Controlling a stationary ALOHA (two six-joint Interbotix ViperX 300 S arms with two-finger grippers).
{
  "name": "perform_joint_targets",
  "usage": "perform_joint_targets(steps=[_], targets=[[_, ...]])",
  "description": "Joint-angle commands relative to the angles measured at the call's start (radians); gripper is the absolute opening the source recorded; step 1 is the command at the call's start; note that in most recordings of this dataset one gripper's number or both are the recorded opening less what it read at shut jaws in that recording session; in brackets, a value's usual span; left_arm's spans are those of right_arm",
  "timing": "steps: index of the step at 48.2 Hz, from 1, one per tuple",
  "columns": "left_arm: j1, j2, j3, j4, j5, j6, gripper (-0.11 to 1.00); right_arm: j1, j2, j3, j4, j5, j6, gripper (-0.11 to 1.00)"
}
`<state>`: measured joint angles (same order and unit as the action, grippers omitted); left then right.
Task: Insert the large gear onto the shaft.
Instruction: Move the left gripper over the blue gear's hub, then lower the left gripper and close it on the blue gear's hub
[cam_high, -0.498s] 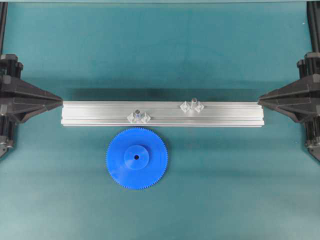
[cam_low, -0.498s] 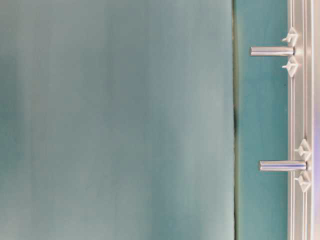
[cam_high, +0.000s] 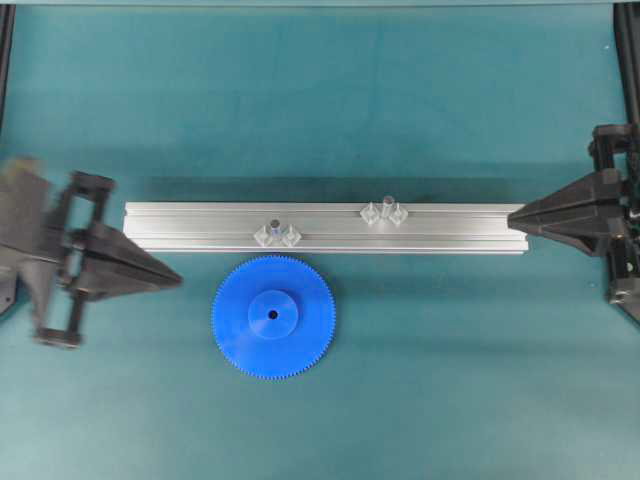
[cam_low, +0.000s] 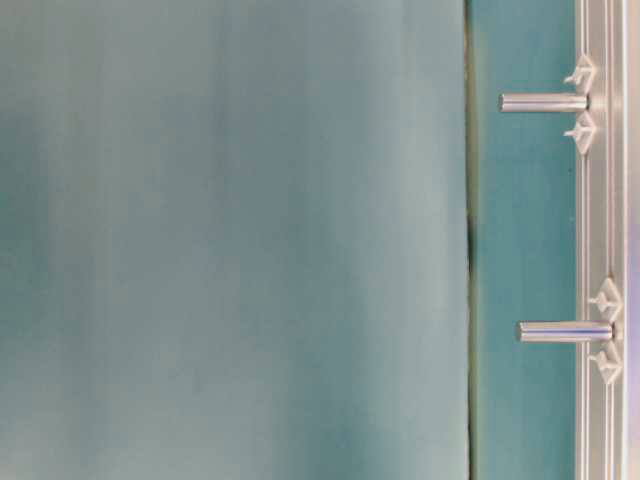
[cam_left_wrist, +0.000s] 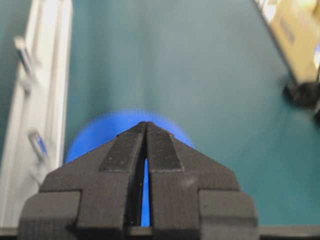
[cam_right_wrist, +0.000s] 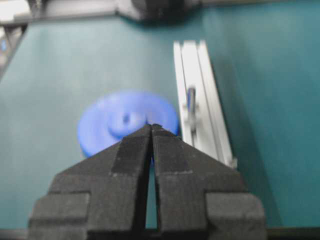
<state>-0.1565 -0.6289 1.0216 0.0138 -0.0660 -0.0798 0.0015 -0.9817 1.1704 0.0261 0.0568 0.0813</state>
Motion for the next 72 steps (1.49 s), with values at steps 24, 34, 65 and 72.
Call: perform_joint_targets(steps=[24,34,65,72], targets=[[-0.008,0.407,-0.284,0.003,0.235,0.005,-0.01,0.018,0.094,-0.074,0.009,0.293,0.057,0.11],[-0.008,0.48,-0.351,0.003,0.262,0.011,-0.01,0.023,0.112,-0.075,0.008,0.302,0.055,0.15],[-0.008,0.614,-0.44,0.003,0.321,0.02,0.92,0.028,0.112,-0.066,0.008,0.305,0.058,0.5],[-0.006,0.683,-0.506,0.003,0.423,0.023,0.93,0.028,0.11,-0.066,0.008,0.327,0.058,0.5]])
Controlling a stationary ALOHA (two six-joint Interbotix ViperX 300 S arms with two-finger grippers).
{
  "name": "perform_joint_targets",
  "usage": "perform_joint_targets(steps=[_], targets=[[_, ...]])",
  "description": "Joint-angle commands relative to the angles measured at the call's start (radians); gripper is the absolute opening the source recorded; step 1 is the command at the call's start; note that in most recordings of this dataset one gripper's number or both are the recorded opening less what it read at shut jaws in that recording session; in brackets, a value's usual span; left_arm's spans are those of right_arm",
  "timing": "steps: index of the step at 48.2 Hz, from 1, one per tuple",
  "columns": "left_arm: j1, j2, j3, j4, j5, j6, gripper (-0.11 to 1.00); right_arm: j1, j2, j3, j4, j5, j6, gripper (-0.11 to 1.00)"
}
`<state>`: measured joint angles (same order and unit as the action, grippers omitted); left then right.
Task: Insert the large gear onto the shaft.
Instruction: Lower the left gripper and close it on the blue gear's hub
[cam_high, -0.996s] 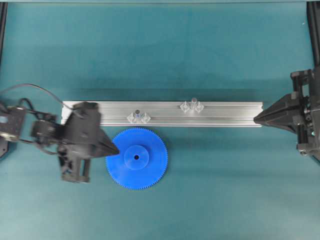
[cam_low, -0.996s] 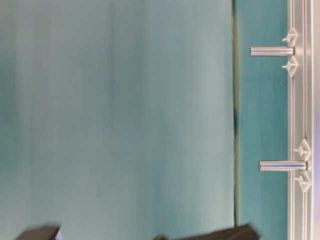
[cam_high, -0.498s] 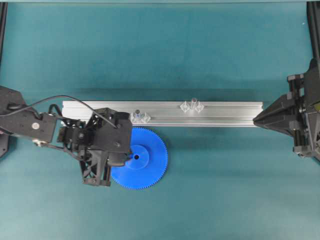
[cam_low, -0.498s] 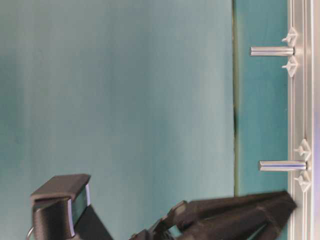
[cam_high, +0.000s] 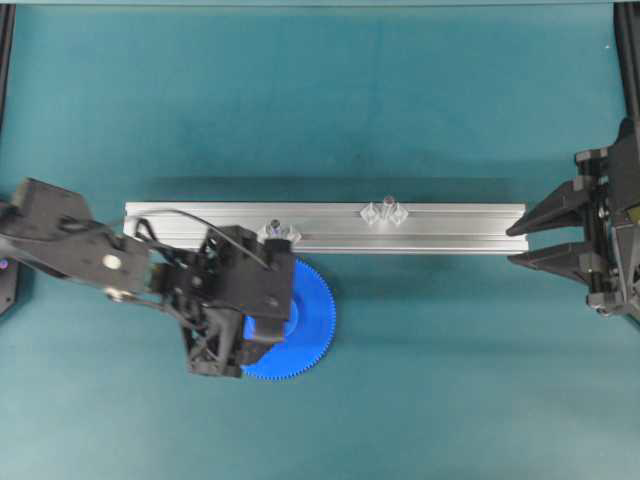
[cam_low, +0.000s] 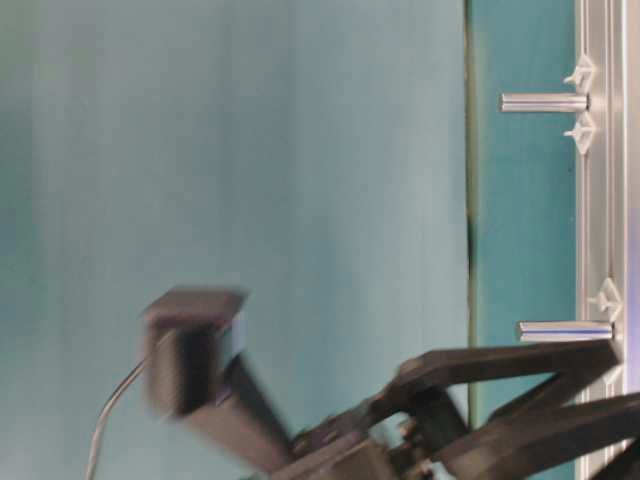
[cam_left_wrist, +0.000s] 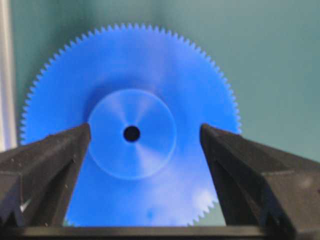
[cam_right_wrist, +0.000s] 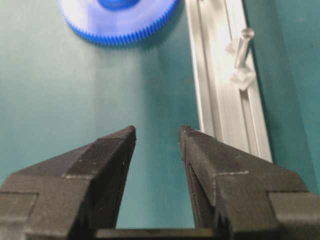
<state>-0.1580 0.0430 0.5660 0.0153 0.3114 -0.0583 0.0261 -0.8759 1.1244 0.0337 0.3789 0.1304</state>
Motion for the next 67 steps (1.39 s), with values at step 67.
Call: perform_joint_targets(steps=[67], targets=[[0.04,0.146,-0.138,0.005,0.184,0.012,0.94,0.011,-0.037,0.008,0.0,0.014,0.009,0.5]])
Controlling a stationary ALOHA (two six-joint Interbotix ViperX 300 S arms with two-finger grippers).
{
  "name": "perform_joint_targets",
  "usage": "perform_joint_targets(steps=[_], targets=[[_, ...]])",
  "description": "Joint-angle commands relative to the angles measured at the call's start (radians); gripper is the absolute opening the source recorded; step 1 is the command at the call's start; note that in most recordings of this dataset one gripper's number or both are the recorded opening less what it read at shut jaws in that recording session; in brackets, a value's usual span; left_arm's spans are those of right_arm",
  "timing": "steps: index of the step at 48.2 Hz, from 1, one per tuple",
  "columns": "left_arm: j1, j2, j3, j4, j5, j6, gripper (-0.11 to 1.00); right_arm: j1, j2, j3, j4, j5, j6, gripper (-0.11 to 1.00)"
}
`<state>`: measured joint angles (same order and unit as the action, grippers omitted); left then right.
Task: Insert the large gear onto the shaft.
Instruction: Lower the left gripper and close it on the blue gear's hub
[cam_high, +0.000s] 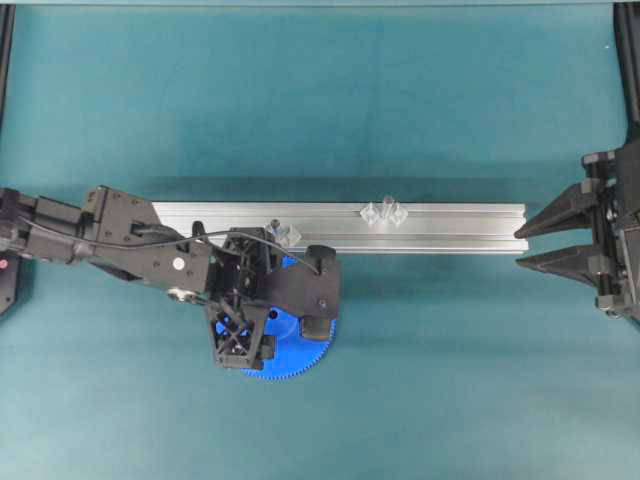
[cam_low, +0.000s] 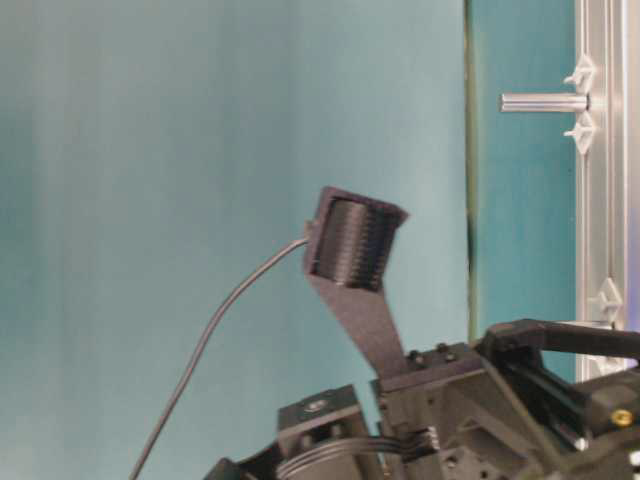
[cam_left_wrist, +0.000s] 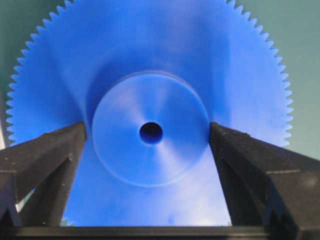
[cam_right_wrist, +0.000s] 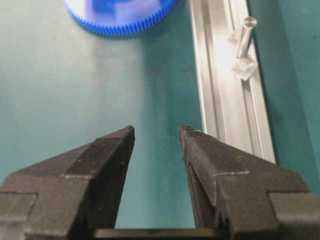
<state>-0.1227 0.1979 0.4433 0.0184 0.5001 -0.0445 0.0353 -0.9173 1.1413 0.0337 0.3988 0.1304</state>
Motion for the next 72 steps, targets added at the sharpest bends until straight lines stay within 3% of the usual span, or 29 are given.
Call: perform_joint_targets(steps=[1,35,40,47,72], targets=[[0.006,-0.006,-0.017,0.002,-0.005,-0.002,0.94,0.002,0.005,-0.009,0.0,-0.005,0.009,0.5],[0.005,0.018,-0.026,0.002,0.0,-0.012,0.93,0.003,0.005,-0.008,0.002,-0.006,0.011,0.5],[0.005,0.02,-0.023,0.002,0.0,-0.017,0.91,0.003,0.005,-0.008,0.002,-0.008,0.011,0.5],[0.005,0.018,-0.023,0.002,0.0,-0.014,0.78,0.002,0.005,-0.008,0.002,-0.009,0.011,0.5],[0.002,-0.04,-0.051,0.002,-0.023,0.0,0.78,0.003,0.005,-0.006,0.002,-0.011,0.011,0.5]])
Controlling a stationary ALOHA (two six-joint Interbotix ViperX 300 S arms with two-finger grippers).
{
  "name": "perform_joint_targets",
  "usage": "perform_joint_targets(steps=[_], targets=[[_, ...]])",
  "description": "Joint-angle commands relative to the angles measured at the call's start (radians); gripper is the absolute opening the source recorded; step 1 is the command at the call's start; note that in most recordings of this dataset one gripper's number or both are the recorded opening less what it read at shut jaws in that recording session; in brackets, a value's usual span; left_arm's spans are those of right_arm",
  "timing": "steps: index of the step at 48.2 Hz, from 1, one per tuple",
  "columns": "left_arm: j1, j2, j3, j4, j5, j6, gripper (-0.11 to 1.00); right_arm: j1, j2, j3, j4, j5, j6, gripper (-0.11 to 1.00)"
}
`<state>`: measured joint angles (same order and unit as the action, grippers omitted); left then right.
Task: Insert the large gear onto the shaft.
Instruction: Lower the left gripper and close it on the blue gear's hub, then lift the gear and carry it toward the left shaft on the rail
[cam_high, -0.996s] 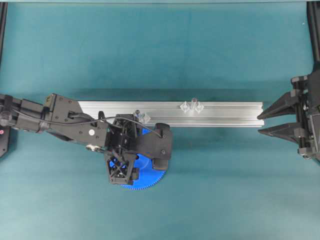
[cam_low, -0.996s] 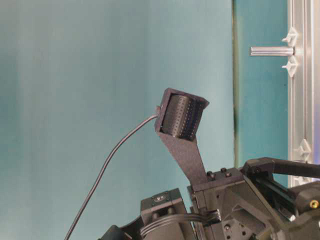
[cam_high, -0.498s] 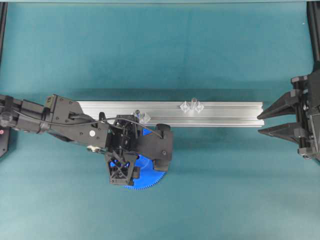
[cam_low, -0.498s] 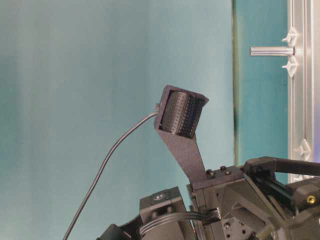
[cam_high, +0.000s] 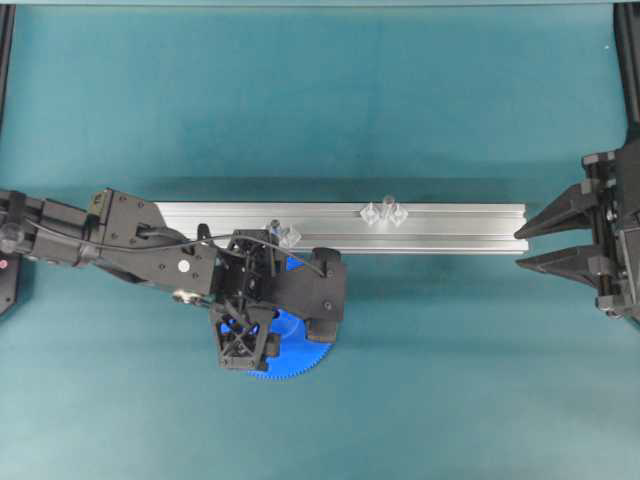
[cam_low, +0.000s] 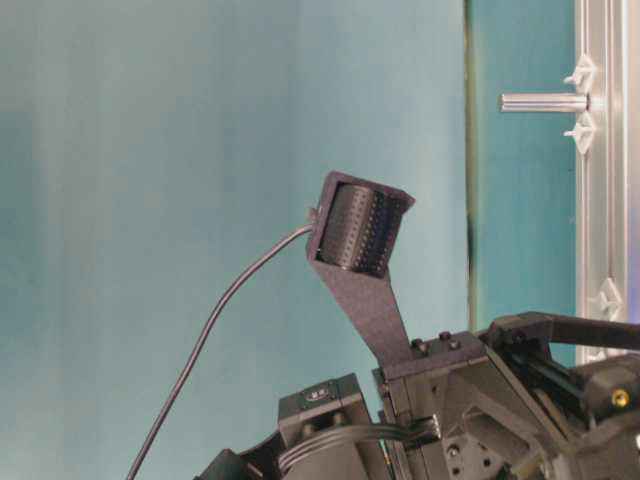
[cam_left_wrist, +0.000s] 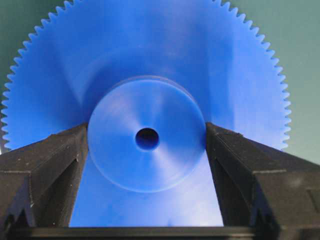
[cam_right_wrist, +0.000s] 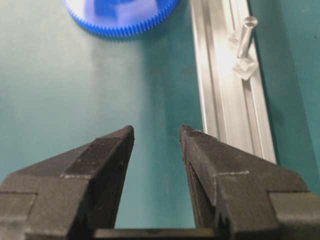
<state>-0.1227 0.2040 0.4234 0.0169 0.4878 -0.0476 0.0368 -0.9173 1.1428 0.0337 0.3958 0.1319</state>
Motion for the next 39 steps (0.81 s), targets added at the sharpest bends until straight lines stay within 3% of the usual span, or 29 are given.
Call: perform_joint_targets(steps=[1,18,39], targets=[[0.002,-0.049,-0.032,0.003,-0.011,0.003,0.78,0.002,0.005,-0.009,0.002,-0.006,0.009,0.5],[-0.005,-0.084,-0.067,0.003,0.034,0.012,0.78,0.002,0.002,-0.002,0.002,-0.009,0.011,0.5],[0.009,-0.127,-0.195,0.003,0.189,0.118,0.78,0.002,-0.043,0.014,0.002,-0.017,0.011,0.5]])
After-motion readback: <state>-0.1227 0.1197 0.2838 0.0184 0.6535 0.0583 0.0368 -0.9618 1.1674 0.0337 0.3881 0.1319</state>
